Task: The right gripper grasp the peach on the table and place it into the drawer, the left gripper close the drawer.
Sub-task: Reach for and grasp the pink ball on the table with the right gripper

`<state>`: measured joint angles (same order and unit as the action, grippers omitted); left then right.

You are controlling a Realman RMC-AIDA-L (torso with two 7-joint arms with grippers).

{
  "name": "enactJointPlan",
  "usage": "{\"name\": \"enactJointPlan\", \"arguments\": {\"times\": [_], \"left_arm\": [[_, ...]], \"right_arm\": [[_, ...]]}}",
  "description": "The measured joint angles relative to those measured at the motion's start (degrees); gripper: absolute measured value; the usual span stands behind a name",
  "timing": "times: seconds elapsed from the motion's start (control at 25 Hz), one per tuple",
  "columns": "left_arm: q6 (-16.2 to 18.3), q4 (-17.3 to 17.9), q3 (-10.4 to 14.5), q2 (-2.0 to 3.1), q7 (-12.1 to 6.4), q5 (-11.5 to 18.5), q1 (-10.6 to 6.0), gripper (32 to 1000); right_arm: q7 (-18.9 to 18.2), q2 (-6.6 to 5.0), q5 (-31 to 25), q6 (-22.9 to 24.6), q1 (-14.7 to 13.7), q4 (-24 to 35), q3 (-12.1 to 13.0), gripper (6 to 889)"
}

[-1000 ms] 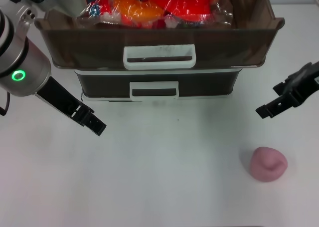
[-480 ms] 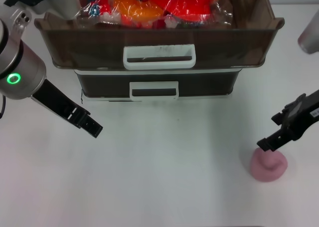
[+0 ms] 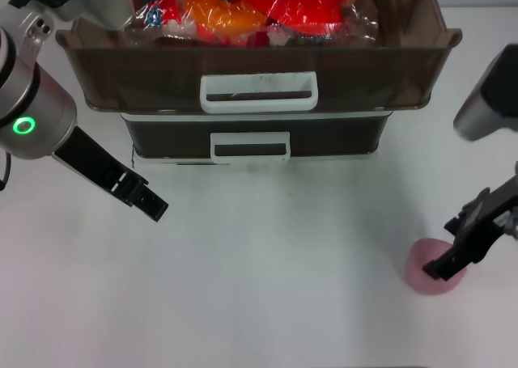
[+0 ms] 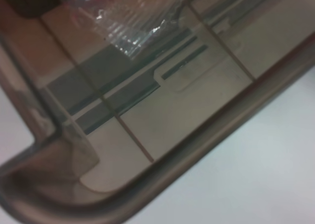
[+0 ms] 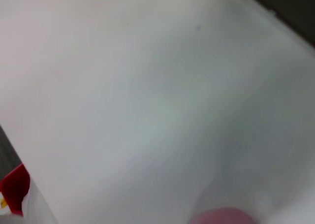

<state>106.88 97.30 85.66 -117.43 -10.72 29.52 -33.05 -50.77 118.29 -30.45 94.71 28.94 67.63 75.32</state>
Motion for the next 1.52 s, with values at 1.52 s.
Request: {"name": "enactJointPlan", "arguments": {"times": [1.52], "left_arm": [[-0.1, 0.0, -0.2, 0.0, 0.0, 0.0, -0.04, 867]], "right_arm": [[0.1, 0.0, 1.6, -6.2, 1.6, -8.0, 6.4, 726]]}}
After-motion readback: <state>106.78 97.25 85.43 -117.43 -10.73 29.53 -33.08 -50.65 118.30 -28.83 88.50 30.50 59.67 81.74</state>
